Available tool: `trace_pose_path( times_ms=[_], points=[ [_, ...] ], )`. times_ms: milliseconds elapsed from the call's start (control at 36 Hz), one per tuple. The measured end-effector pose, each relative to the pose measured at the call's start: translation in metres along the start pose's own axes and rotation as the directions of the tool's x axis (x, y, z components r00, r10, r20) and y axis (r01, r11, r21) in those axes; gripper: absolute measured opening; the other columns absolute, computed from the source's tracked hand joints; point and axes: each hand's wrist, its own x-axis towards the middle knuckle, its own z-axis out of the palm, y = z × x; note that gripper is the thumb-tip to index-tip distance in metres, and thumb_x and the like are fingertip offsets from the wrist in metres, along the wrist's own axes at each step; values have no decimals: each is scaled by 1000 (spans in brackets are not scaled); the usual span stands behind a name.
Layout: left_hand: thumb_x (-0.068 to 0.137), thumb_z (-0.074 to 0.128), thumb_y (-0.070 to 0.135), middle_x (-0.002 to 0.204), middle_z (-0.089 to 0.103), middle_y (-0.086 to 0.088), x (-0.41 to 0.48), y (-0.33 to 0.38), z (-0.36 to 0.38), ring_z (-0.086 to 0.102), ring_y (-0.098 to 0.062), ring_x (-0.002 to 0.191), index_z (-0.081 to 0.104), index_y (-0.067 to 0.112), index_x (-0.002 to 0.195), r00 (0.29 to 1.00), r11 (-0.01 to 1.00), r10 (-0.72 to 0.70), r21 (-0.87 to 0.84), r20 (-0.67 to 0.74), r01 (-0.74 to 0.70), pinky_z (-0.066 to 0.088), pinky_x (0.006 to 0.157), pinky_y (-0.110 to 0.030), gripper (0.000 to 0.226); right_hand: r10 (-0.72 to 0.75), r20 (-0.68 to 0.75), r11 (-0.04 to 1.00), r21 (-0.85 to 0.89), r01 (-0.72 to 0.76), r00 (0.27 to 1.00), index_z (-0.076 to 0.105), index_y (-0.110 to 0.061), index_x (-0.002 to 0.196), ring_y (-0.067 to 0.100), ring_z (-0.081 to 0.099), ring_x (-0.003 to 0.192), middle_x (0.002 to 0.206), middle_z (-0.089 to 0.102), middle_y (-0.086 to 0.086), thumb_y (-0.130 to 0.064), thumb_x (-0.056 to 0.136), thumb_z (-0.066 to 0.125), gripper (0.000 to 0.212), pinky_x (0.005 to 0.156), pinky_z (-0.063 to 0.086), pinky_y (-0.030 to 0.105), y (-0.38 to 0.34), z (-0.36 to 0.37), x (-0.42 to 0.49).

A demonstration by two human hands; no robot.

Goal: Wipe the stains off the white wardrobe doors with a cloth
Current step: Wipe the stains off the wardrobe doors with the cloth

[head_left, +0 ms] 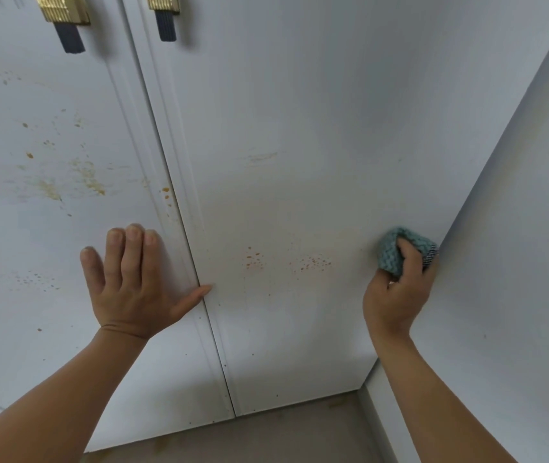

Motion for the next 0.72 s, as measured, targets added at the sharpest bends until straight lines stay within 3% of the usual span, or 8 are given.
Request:
trace_pose_path(
  times_ms=[83, 167, 222, 278, 361, 445, 583, 722],
  points=[
    [72, 60, 89, 169, 20, -17, 0, 0, 0, 21, -37, 156, 31, -2, 158, 1000, 1000, -4, -6, -3, 4, 15, 125, -58, 129, -103, 85, 995, 5, 102, 991, 66, 1, 118, 31, 55, 106, 118, 53, 29, 10, 77, 47, 45, 92, 43, 20, -2, 1, -9],
    [72, 59, 89, 169, 20, -17, 0, 1, 0, 20, -36, 156, 31, -3, 158, 1000, 1000, -3, -5, 2, 3, 16, 125, -59, 129, 18, 4, 1000, 22, -18, 1000, 66, 0, 119, 31, 54, 109, 121, 53, 29, 4, 78, 44, 47, 95, 46, 25, 0, -1, -2],
    [73, 58, 89, 169, 19, -17, 0, 0, 0, 20, -36, 156, 30, -2, 158, 1000, 1000, -3, -10, 3, 3, 16, 124, -60, 128, 60, -24, 998, 24, -59, 998, 64, 0, 121, 32, 53, 111, 123, 53, 30, 7, 79, 46, 46, 100, 43, 17, -6, 0, -2],
    [73, 58, 89, 169, 19, -17, 0, 0, 0, 20, -36, 156, 30, -2, 158, 1000, 1000, -1, -11, 1, 1, 17, 124, -60, 129, -18, 26, 1000, 10, 18, 1000, 64, 1, 120, 31, 53, 109, 121, 52, 29, 14, 78, 49, 47, 97, 39, 11, -11, 4, -9],
    [72, 60, 89, 168, 21, -18, 0, 0, 0, 20, -37, 156, 31, -3, 157, 1000, 1000, -4, -12, -6, 4, 19, 122, -61, 129, -146, 98, 989, 18, 145, 984, 64, -3, 118, 31, 55, 103, 118, 51, 25, 15, 76, 50, 48, 94, 41, 13, -11, 4, -15],
    [72, 59, 89, 168, 21, -18, 0, 0, 0, 21, -37, 155, 32, -3, 157, 1000, 1000, 2, -8, -10, -2, 19, 122, -61, 128, -34, 41, 999, 37, 32, 999, 65, 4, 118, 30, 52, 108, 119, 51, 32, 22, 74, 50, 50, 99, 36, 4, -17, 4, -11],
    [72, 60, 89, 169, 20, -17, 0, 1, 0, 19, -36, 156, 32, -3, 157, 1000, 1000, -4, -9, -12, 4, 16, 124, -59, 128, -103, 52, 994, 40, 101, 993, 65, 4, 118, 30, 53, 107, 118, 50, 31, 18, 76, 48, 47, 99, 39, 7, -26, 9, -15],
    [73, 58, 90, 169, 21, -17, 0, 1, 1, 21, -36, 156, 32, -2, 158, 1000, 1000, -3, -6, -21, 3, 16, 124, -59, 128, 39, -60, 996, 86, -34, 997, 64, 5, 122, 32, 53, 114, 122, 49, 33, 18, 79, 48, 48, 104, 38, 10, -33, 12, -4]
  ],
)
